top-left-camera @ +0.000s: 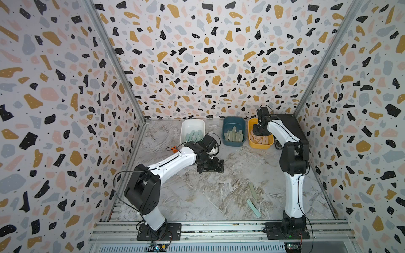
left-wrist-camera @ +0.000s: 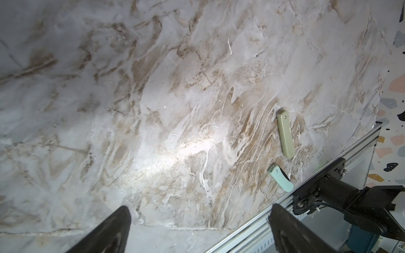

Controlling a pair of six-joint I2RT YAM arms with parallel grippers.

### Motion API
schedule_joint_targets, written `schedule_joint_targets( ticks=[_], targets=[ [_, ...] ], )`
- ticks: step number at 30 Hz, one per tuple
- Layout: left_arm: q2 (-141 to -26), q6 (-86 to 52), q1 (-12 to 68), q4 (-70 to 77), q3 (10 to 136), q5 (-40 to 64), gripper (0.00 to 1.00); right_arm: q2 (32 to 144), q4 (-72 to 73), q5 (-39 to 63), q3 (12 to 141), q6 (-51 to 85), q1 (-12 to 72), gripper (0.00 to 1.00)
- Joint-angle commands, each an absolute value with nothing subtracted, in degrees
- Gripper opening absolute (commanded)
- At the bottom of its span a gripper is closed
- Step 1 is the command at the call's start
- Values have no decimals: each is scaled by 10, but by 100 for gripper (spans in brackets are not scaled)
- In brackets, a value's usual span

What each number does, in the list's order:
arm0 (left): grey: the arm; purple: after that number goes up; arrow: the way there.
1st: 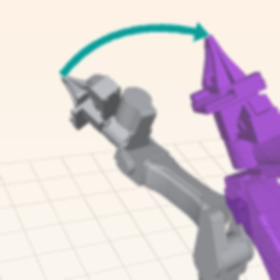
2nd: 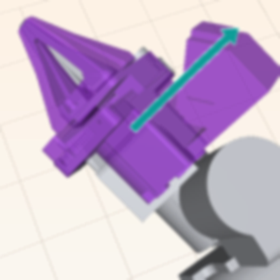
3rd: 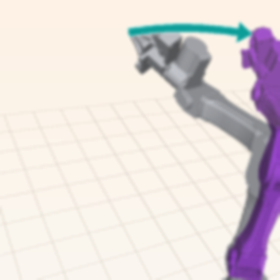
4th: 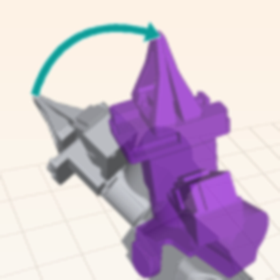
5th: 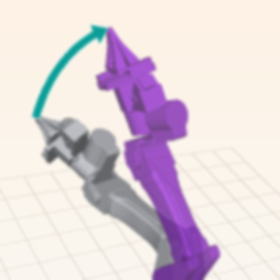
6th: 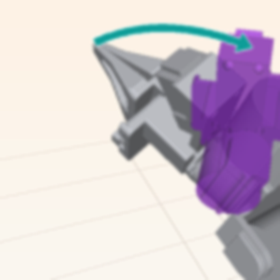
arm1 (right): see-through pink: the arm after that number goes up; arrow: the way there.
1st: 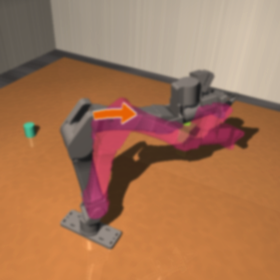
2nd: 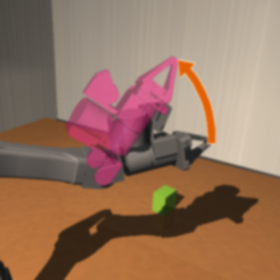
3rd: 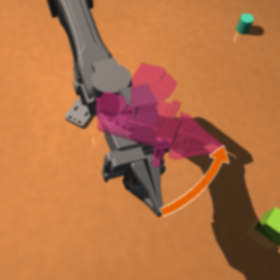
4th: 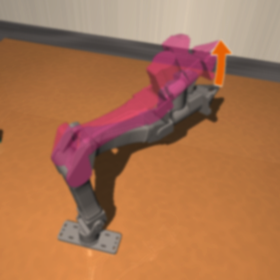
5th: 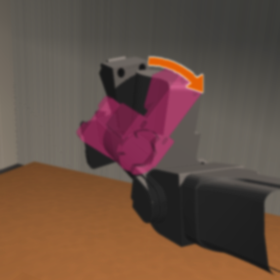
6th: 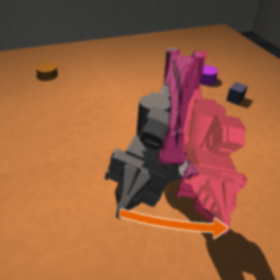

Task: Place the fruit knives into the storage box by color
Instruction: Place the fruit knife in the storage box.

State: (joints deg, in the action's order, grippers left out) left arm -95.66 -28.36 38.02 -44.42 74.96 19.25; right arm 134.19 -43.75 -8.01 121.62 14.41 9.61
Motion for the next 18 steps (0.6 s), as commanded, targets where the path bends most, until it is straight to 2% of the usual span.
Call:
schedule_joint_targets(
  ticks=[1, 4, 6, 8, 14, 18],
  targets=[
    [-966, -286, 391, -453, 768, 193, 99, 1344, -508, -67, 1282, 116, 93, 18],
    [-974, -280, 392, -450, 764, 178, 99, 1310, -528, -57, 1269, 121, 93, 36],
    [-981, -287, 394, -441, 763, 181, 99, 1243, -516, -45, 1201, 132, 94, 47],
    [-983, -295, 404, -432, 762, 180, 99, 1161, -491, -36, 1106, 148, 95, 53],
    [-992, -324, 440, -419, 762, 168, 99, 885, -409, 20, 744, 215, 119, 57],
    [-990, -344, 451, -402, 754, 168, 99, 754, -407, 54, 573, 242, 145, 57]
  ],
)
